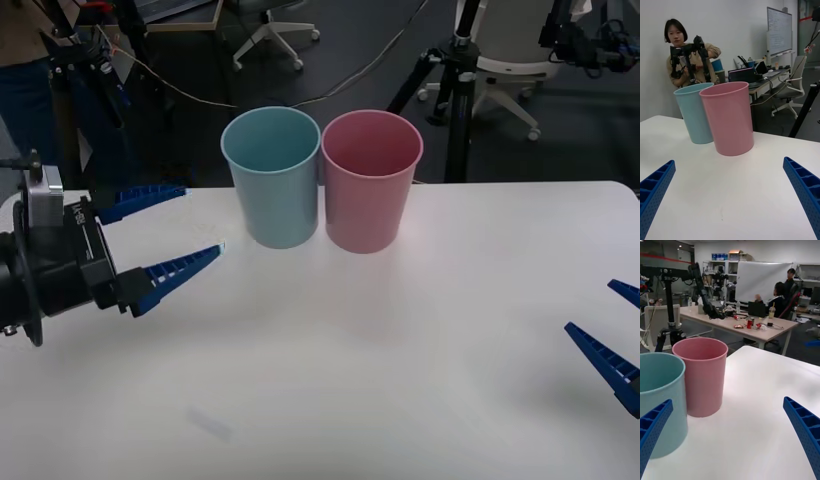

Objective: Grasp the object on the table and drop it into the matching bin: aluminum can to the light blue bin, PET bottle to the pink bin.

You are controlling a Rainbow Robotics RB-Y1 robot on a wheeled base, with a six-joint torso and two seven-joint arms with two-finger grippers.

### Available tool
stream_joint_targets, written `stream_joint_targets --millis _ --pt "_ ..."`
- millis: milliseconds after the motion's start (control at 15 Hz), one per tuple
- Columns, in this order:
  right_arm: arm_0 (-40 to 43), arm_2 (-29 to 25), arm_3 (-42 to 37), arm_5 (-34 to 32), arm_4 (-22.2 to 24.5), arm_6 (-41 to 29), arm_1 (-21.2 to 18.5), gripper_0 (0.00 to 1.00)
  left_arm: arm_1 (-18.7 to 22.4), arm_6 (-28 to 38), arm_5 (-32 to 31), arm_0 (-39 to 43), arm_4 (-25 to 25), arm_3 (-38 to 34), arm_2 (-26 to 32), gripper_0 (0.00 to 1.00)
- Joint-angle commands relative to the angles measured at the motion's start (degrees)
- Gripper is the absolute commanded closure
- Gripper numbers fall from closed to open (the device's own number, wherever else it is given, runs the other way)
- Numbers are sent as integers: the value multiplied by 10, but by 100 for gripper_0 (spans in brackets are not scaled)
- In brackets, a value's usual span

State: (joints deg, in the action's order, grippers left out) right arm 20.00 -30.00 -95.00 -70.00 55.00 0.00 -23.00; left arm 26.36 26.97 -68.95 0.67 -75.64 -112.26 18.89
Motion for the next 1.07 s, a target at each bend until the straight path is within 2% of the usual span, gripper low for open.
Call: stream_joint_targets --millis 67,200,467,733,1067 --pt "0 0 0 0 0 0 0 0 -3 -32 0 45 16 0 15 0" --pt "0 0 0 0 0 0 0 0 -15 -42 0 76 26 -1 23 0" --pt "0 0 0 0 0 0 0 0 -97 -55 -46 137 6 -12 91 0" --pt "0 0 0 0 0 0 0 0 -97 -68 -43 207 37 -27 113 0" --pt "0 0 0 0 0 0 0 0 -97 -81 -41 235 38 -27 142 0"
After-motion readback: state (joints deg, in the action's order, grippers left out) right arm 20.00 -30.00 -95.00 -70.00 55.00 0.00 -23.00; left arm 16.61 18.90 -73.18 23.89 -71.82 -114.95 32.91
